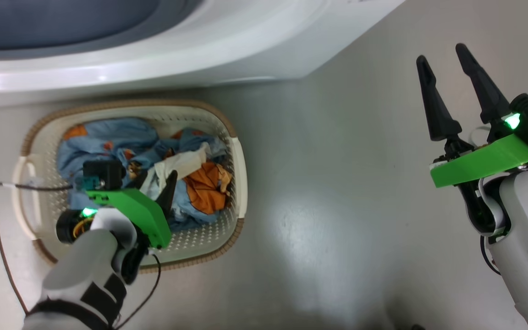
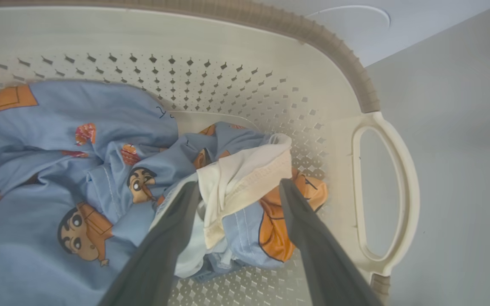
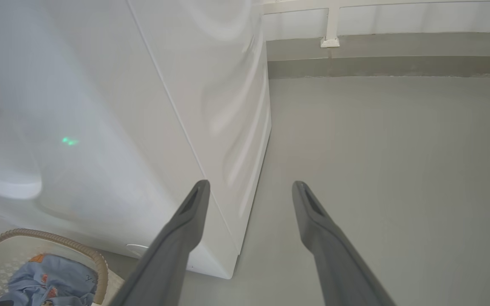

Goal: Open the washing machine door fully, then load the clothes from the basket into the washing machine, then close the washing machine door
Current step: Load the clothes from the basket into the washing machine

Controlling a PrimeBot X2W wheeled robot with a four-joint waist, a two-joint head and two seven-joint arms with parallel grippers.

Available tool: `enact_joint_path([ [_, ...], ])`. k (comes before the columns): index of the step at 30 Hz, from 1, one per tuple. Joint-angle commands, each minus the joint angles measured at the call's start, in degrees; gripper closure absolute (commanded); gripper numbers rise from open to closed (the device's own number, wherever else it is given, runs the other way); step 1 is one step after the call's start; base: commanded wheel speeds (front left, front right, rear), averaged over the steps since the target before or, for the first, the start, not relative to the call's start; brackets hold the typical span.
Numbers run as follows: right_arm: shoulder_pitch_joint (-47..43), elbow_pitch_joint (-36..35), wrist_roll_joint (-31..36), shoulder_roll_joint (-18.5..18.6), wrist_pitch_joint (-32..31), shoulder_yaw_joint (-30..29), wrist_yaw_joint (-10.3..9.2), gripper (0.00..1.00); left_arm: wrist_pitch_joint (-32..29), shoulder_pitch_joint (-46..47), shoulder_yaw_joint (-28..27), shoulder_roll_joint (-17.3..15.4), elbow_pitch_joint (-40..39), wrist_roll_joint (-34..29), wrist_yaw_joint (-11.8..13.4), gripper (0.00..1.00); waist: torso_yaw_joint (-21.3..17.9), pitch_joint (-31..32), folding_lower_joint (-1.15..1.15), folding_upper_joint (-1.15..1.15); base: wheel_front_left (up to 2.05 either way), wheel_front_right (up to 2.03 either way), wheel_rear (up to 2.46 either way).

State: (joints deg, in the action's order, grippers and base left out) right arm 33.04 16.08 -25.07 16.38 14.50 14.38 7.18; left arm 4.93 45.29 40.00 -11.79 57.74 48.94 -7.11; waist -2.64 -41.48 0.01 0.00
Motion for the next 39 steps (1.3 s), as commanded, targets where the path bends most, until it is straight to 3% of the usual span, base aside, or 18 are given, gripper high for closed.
enact_joint_path([
  [1,-0.82,-1.58,0.47,0.21,0.50,0.54,0.31,0.00,-0.48,1.00,-0.25,-1.93,0.63,1.13,-0.36,0.00,-1.41,-3.10,0.00,0.00,0.00,0.00,0.00],
  [22,0.98,-4.63,1.76,-3.45,0.50,-0.36,0.31,0.00,-5.15,9.59,6.11,-4.17,13.88,3.64,-0.28,0.00,-5.83,-11.54,0.00,0.00,0.00,0.00,0.00],
  [29,0.53,-5.33,2.04,-3.81,0.50,-0.53,0.31,0.00,-11.36,9.90,7.54,-5.21,15.81,2.85,3.39,0.00,-6.29,-12.15,0.00,0.00,0.00,0.00,0.00],
  [39,0.18,-5.57,2.32,-4.30,0.50,-0.50,0.31,0.00,-11.42,11.09,5.87,-5.10,16.08,4.82,4.29,0.00,-7.22,-13.39,0.00,0.00,0.00,0.00,0.00],
])
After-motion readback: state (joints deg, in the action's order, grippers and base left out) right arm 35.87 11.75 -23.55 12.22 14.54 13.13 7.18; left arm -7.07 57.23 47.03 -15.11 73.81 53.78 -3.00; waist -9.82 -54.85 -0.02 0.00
